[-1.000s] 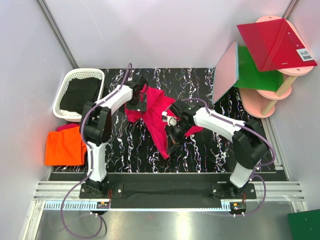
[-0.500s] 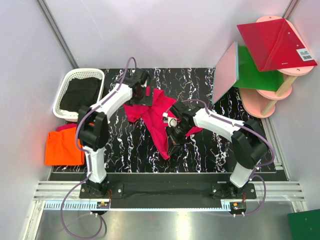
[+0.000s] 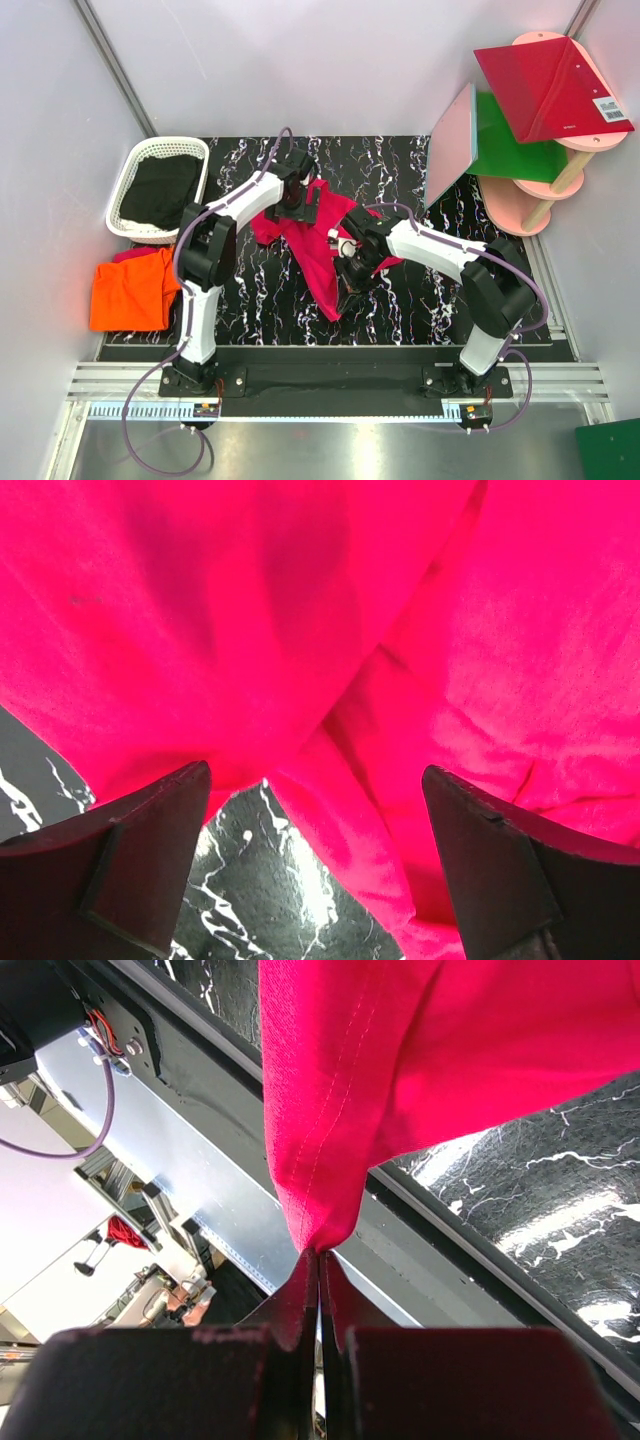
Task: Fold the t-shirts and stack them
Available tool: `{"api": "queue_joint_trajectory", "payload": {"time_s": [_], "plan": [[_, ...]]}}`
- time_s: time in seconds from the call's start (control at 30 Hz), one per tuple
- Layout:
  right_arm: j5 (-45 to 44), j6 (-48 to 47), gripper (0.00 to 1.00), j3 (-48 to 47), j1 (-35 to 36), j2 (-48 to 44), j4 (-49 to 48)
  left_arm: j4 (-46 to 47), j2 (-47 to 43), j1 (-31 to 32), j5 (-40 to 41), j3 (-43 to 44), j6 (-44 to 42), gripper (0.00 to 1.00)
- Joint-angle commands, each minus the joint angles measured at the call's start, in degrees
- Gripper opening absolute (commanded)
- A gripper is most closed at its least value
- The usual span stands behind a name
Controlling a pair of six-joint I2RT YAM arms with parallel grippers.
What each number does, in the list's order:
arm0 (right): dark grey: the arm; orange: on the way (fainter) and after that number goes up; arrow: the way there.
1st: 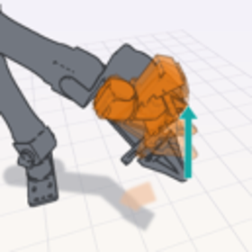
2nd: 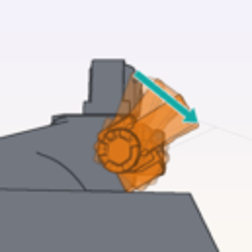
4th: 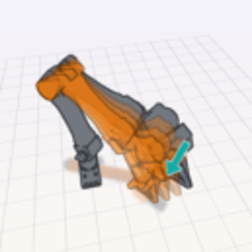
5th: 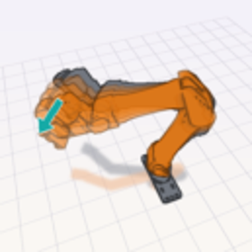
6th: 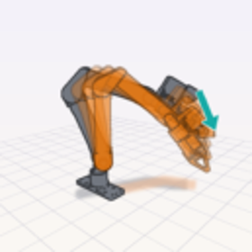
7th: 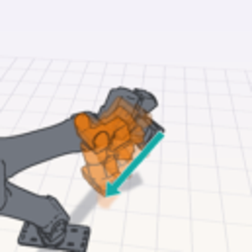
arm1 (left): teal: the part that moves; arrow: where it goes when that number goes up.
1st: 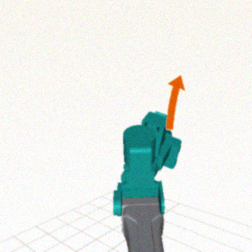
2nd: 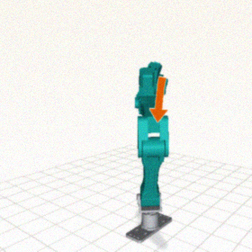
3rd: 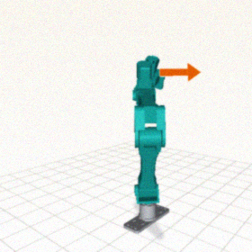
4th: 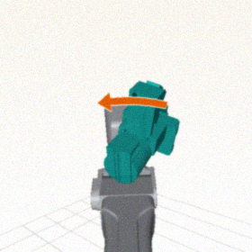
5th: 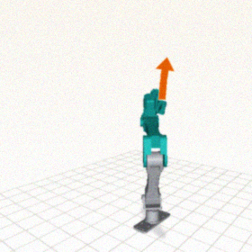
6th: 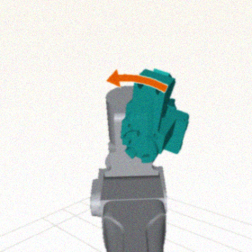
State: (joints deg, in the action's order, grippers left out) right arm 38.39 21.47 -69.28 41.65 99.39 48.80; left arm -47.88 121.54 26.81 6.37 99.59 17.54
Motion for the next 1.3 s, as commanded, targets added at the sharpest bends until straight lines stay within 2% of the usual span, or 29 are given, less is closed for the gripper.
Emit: {"api": "queue_joint_trajectory", "payload": {"time_s": [0.0, 0.23, 0.33, 0.37, 0.47, 0.67, 0.9, 1.1, 1.27], "plan": [[-1.0, 0.9, 0.00, 0.4, 0.5, -2.0, -1.0, 1.6, 1.3, -0.3, 2.9, 3.6, -0.4, 0.88], [-1.1, 1.2, 0.00, 1.0, 0.5, -2.4, -1.3, 1.2, 5.4, -1.8, 6.3, 5.7, -0.1, 0.77], [-1.3, 1.2, 0.00, 1.1, 0.5, -2.5, -1.2, 1.1, 6.3, -3.4, 5.6, 6.1, 0.6, 0.54], [-1.3, 1.2, 0.00, 1.1, 0.5, -2.5, -1.4, 1.1, 6.2, -4.1, 5.6, 6.0, 0.7, 0.35], [-1.3, 1.3, 0.00, 1.4, 0.5, -2.5, -1.5, 1.2, 4.7, -5.4, 6.4, 5.9, 1.1, 0.00], [-1.3, 1.5, 0.00, 2.5, 0.5, -2.3, -2.2, 1.1, -2.3, -7.0, 10.2, 4.9, -0.6, 0.00], [-5.3, 0.2, 0.00, 6.3, 0.5, 1.3, 0.6, 0.9, -8.2, -10.0, 11.6, 5.8, -1.6, 0.09], [-12.2, -0.5, 0.00, 9.2, 0.5, 3.5, 3.0, -0.6, -6.9, -12.0, 12.6, 9.3, -2.6, 0.11], [-21.7, 1.7, 0.00, 8.3, 0.5, 3.7, 6.0, -3.4, -4.7, -12.7, 13.7, 11.4, -3.4, 0.16]]}}
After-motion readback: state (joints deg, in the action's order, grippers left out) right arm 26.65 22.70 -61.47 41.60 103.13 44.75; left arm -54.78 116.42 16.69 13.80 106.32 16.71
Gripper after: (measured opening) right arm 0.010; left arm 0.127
